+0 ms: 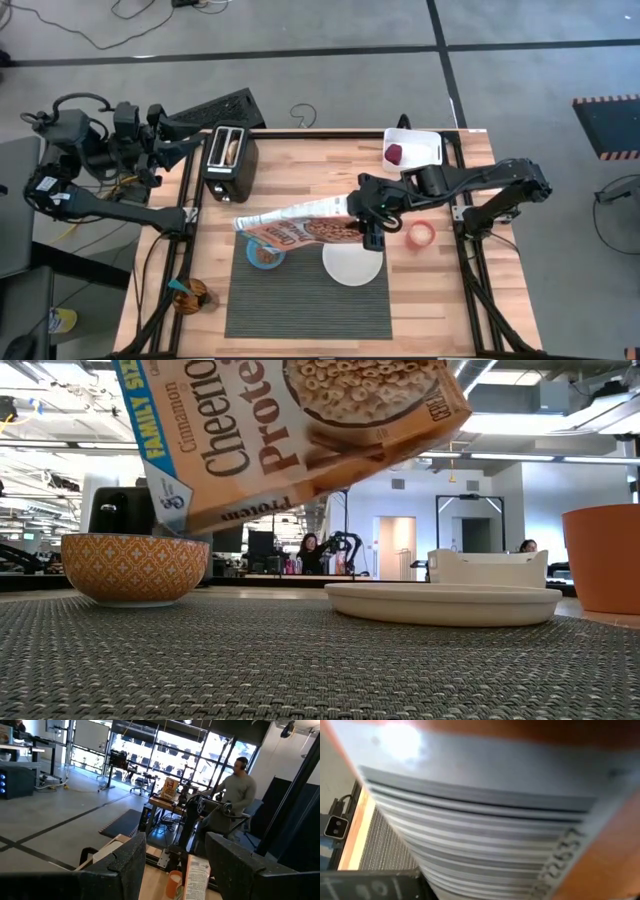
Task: Arrange a breakfast setting
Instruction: Pour the cereal into the blue bowl
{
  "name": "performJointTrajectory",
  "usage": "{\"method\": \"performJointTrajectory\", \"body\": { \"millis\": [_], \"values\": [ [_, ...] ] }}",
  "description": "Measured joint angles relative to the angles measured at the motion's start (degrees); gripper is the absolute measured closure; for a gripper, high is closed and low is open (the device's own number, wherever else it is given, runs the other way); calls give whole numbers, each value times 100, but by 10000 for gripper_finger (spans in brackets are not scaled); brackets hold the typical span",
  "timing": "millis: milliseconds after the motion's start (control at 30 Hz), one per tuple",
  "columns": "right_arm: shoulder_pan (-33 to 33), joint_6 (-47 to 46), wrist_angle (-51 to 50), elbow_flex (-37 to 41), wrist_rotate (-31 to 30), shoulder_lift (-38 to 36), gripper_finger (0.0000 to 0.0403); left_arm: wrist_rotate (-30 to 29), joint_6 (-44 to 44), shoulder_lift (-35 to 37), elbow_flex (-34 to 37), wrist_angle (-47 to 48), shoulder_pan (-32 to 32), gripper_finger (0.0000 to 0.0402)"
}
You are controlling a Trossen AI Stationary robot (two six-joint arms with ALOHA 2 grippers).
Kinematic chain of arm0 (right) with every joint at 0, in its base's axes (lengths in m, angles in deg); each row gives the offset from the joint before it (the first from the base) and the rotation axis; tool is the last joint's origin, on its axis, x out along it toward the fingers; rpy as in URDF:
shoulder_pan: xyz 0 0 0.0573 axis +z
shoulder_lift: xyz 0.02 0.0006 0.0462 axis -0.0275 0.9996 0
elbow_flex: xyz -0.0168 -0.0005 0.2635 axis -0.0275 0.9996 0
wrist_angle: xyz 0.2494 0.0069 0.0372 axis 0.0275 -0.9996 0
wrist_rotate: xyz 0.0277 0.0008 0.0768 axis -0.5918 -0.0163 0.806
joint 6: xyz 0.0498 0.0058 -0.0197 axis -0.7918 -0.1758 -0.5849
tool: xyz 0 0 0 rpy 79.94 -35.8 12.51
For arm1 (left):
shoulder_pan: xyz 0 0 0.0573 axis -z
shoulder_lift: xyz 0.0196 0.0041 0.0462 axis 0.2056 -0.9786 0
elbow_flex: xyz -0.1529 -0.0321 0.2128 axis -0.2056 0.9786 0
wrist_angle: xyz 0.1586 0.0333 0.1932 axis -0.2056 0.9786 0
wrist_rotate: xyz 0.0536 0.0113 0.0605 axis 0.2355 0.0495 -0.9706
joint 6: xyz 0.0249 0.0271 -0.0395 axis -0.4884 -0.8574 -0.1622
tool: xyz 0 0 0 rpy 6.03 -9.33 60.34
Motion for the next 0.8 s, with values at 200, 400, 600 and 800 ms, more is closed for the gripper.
{"method": "performJointTrajectory", "body": {
  "millis": [200,400,600,800],
  "values": [
    [0,2,118,2,0,0,221,0,-2,0,0,0,-2,212],
    [0,124,53,2,9,-2,221,0,-4,0,0,0,-1,212],
    [0,130,193,9,9,-4,221,0,-3,0,0,0,0,212],
    [-24,146,11,10,31,-4,221,0,-4,0,0,0,-2,212]
  ]
}}
